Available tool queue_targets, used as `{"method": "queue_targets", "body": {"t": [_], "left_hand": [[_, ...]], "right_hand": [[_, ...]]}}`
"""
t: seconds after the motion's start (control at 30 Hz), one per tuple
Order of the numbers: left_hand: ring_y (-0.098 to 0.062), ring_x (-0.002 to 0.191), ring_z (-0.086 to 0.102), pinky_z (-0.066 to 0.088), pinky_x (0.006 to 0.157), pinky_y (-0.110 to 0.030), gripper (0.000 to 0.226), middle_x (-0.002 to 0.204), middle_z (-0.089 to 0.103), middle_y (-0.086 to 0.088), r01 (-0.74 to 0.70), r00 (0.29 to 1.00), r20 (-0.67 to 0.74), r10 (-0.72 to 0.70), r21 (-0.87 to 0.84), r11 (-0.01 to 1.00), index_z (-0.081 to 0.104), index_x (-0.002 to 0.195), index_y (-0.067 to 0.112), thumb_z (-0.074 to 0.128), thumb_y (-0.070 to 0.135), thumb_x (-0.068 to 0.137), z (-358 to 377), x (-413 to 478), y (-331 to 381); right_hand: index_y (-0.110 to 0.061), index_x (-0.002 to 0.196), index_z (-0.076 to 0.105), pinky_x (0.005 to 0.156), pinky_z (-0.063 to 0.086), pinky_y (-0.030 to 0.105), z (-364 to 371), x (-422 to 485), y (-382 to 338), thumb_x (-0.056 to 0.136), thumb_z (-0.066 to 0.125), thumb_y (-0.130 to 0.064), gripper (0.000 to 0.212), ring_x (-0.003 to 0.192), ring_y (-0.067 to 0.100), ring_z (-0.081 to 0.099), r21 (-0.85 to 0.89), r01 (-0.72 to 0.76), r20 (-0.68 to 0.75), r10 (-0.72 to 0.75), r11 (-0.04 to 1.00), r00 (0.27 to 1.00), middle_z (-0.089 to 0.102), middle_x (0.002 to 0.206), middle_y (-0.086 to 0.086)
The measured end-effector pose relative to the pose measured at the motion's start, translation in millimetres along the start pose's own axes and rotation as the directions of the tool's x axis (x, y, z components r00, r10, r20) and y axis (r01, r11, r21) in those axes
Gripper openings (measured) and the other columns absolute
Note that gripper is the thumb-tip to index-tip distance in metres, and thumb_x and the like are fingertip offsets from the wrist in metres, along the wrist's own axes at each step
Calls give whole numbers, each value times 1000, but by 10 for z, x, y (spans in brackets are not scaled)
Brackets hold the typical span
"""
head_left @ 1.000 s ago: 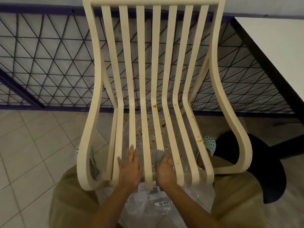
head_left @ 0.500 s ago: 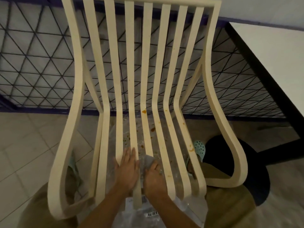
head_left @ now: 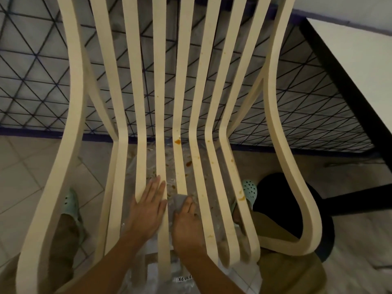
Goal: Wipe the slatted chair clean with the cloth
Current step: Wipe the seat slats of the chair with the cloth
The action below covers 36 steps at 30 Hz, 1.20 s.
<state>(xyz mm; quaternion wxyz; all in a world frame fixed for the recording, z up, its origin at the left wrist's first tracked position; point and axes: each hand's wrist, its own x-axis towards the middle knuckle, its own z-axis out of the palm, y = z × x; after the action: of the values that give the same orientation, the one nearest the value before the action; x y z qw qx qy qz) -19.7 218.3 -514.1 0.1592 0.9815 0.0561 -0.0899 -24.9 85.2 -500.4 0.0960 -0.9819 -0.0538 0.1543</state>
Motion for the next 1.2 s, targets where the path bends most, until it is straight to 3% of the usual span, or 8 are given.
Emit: {"method": "queue_targets", "body": {"t": [0.17, 0.27, 0.5, 0.67, 0.97, 1.1, 1.2], "left_hand": [[-14, 146, 18, 39, 99, -58, 68, 161, 15, 4, 20, 1000, 21, -20, 9, 1000, 23, 153, 22, -5, 51, 98, -60, 116, 39], [-14, 145, 24, 42, 96, -57, 65, 160, 20, 3, 25, 999, 22, -25, -6, 1000, 28, 152, 20, 1, 47, 100, -77, 181, 33], [-10, 147, 14, 36, 102, -57, 61, 161, 10, 5, 37, 999, 4, -37, -4, 999, 18, 154, 20, 7, 43, 99, -79, 344, 25], [-9, 148, 3, 24, 109, -58, 62, 162, -3, 8, 55, 998, -1, -55, 11, 998, 5, 155, 23, 0, 44, 96, -68, 474, 16], [-16, 150, 7, 25, 107, -62, 61, 163, 5, 3, 49, 999, 16, -49, 8, 999, 14, 155, 20, 6, 43, 99, -28, 495, -10], [-14, 150, 4, 21, 109, -64, 60, 163, 1, 4, 54, 998, 25, -53, -19, 998, 13, 155, 21, 8, 42, 100, -25, 503, -11], [-11, 149, -8, 16, 112, -61, 61, 162, -14, 7, 60, 997, 44, -60, -1, 998, -1, 155, 25, 0, 44, 98, -24, 493, -10]], "right_hand": [[-1, 151, 10, 89, 52, 29, -3, 164, -7, 98, 43, -25, 67, 118, 24, 60, 31, 7, 32, -8, 999, 999, 36, 150, 20], [-4, 153, -4, 98, 46, 31, -66, 326, -37, 105, 28, -31, 63, 131, 26, 47, 56, 4, 57, -7, 998, 998, 19, 158, 18], [-2, 152, -8, 97, 49, 36, -100, 706, -122, 105, 26, -27, 62, 129, 30, 47, 14, 0, 64, -1, 1000, 998, 16, 158, 18], [-4, 152, -4, 90, 52, 39, -139, 958, -204, 104, 32, -28, 65, 119, 33, 55, 75, -13, 69, 7, 997, 998, 18, 158, 19], [-2, 148, 14, 76, 52, 38, -215, 1533, -400, 104, 28, -36, 57, 106, 34, 62, 94, -37, -26, 40, 995, 999, 31, 151, 20], [2, 149, 12, 85, 52, 41, -249, 1815, -484, 104, 29, -32, 59, 115, 35, 57, 75, -11, -42, 14, 997, 999, 30, 150, 24], [5, 148, 11, 84, 52, 40, -310, 2034, -543, 103, 31, -32, 61, 113, 34, 58, 88, -14, -41, 18, 996, 999, 30, 149, 24]]}}
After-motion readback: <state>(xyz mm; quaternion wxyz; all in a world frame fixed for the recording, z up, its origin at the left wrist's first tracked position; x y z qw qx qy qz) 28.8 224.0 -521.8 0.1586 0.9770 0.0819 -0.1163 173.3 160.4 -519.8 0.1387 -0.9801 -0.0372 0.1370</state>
